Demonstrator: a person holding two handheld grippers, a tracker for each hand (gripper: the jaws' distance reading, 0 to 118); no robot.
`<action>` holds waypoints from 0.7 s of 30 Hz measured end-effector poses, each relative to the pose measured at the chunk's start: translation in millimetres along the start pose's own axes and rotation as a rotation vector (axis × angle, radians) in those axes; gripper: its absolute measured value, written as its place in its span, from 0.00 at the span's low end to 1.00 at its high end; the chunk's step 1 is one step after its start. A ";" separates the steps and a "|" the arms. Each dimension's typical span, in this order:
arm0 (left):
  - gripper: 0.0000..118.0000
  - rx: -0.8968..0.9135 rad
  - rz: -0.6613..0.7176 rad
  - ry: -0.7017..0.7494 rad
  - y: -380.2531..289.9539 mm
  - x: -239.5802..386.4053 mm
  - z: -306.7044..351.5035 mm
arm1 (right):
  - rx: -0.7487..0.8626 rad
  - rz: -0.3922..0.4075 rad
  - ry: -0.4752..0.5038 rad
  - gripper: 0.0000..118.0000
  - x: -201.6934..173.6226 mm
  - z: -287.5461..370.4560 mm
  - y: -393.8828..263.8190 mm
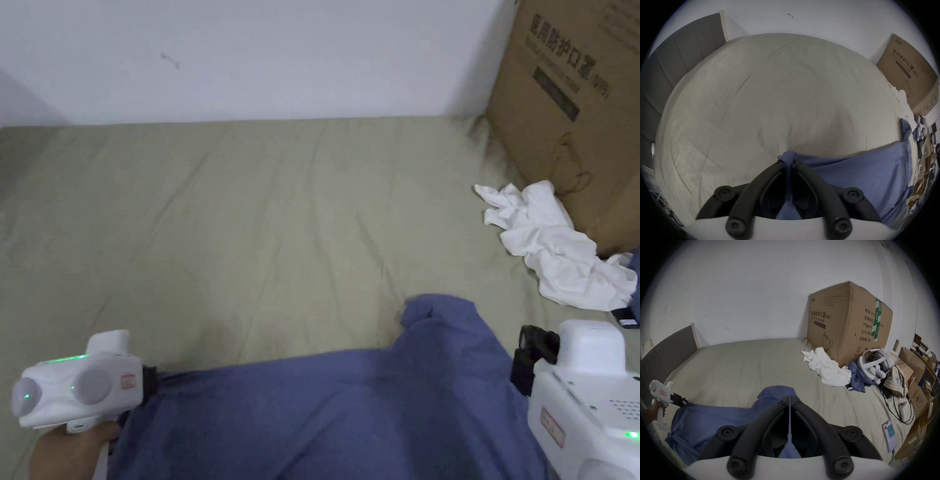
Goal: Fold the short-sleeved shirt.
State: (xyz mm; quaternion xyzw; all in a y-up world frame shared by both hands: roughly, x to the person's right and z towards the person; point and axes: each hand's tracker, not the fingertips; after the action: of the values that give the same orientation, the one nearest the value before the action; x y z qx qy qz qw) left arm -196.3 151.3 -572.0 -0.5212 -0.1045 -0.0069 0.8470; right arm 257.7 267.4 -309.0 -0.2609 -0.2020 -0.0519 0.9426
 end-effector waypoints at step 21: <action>0.07 0.210 0.032 -0.128 -14.4 -0.9 90.8 | -0.468 0.158 -0.005 0.06 8.7 -181.5 -29.4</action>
State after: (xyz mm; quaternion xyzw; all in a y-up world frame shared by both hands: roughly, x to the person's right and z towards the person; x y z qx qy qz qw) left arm -214.3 224.9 -520.0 -0.4305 -0.1502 0.0507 0.8886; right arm 323.9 149.1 -433.6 -0.4874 -0.1660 -0.0228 0.8570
